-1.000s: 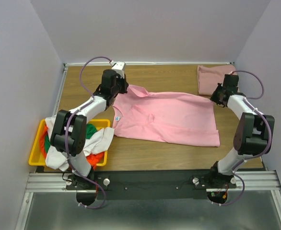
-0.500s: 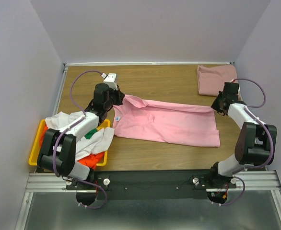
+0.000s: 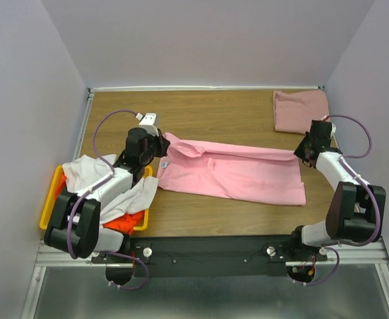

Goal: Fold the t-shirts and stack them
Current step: Fold the tshirt

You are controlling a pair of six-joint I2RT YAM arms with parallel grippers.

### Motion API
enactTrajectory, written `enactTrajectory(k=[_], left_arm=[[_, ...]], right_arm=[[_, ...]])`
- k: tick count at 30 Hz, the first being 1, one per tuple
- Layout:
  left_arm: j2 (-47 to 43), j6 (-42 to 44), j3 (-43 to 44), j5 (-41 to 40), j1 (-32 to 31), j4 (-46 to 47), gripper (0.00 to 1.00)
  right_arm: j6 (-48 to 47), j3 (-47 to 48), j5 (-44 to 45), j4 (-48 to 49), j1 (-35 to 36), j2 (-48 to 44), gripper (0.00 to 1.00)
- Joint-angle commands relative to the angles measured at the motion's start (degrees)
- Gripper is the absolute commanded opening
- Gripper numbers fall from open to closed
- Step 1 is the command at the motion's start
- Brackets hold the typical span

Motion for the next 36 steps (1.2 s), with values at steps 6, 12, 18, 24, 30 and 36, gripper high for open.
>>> enactTrajectory(k=[6,12,18,24,30,36], left_arm=[[-6.5,-2.4,-5.9,1.0,0.2,1.5,0.0],[-12.4,-3.9,-11.2,1.5,0.2,0.4,0.43],[-21.9,-6.5,-14.0,0.1,-0.2,-2.6,0.57],[-16.9,-5.8,-8.3,0.2,-1.2,-2.0,0.58],[-6.5,-4.9,-4.6,-0.1,-1.7,1.5,0.58],[2.7,-4.3,-2.8,-1.3,-1.7,3.8,0.6]], right_arm=[[3.5,-6.1,4.6,0.7,-0.3,-6.9,0.0],[3.9,-9.9,7.7,0.6,-0.3,-14.1,0.64],[5.5,-14.2,10.5,1.2,-0.2,-24.1,0.89],[3.5,-13.0,2.6,4.9,-0.1,-22.5,0.9],[2.7,-11.2,-6.1,7.3,-0.1,-13.8,0.89],[2.9,-10.7,-9.7,9.3,0.0,-9.4,0.89]])
